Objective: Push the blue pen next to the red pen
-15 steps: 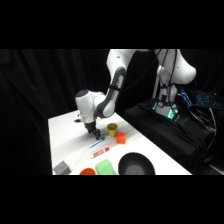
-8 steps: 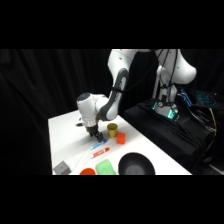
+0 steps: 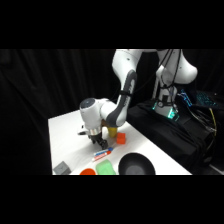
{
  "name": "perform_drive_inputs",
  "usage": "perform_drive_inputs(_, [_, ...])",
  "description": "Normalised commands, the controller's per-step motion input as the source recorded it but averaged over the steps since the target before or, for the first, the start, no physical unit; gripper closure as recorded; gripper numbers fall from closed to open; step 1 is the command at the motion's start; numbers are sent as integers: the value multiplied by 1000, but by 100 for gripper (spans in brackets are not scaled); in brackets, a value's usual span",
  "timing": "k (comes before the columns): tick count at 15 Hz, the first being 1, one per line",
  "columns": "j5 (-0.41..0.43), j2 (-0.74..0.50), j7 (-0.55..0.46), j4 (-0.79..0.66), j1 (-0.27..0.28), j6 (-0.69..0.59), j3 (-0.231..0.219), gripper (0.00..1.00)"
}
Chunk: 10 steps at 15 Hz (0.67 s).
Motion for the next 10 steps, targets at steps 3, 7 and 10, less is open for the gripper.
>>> perform_drive_inputs(3, [-42,-287,382,-125,215,-304,-61,0])
perform_drive_inputs(7, [-80,-516,421,-242,246,-422,-87,0])
perform_drive_inputs(10, [-74,-604,348,-241,179,-497,-18,0])
